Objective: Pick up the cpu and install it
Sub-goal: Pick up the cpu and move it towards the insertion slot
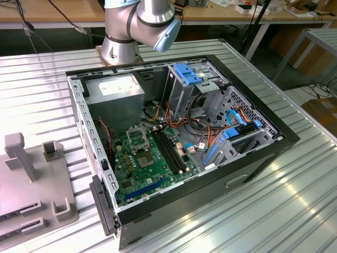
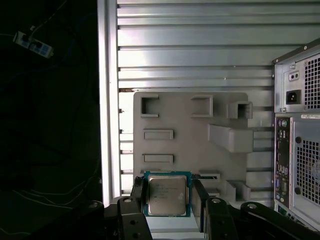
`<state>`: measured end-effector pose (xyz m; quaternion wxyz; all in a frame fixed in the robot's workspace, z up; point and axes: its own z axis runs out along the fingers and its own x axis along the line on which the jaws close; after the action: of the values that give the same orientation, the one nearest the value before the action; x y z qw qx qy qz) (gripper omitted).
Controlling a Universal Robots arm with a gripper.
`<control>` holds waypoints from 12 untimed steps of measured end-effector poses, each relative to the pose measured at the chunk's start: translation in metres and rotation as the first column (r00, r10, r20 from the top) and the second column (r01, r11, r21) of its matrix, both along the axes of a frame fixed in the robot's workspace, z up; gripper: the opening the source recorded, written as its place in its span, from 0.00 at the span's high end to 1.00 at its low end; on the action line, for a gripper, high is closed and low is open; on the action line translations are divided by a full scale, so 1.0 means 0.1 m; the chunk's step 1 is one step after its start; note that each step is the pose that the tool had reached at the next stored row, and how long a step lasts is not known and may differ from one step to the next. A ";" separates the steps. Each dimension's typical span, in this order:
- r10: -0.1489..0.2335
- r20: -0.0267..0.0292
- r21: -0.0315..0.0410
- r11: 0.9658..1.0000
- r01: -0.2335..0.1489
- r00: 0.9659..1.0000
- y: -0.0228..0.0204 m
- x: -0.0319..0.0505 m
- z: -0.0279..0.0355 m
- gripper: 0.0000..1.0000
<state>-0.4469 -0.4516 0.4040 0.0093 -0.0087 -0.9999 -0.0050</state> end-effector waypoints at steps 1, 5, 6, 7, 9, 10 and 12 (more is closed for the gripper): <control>0.000 0.000 0.000 1.000 0.000 1.000 0.000 0.011 0.000 0.53; 0.000 0.000 0.000 1.000 0.000 1.000 0.000 0.043 0.000 0.53; 0.000 0.000 0.000 1.000 0.000 1.000 0.000 0.050 0.000 0.53; 0.000 0.000 0.000 1.000 0.000 1.000 0.001 0.057 0.000 0.53; 0.000 0.000 0.000 1.000 0.000 1.000 0.000 0.073 0.000 0.53; 0.000 0.000 0.000 1.000 0.000 1.000 0.000 0.080 0.000 0.53; 0.000 0.000 0.000 1.000 0.000 1.000 0.000 0.099 0.000 0.53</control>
<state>-0.4370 -0.4515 0.4040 0.0093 -0.0087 -0.9999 -0.0050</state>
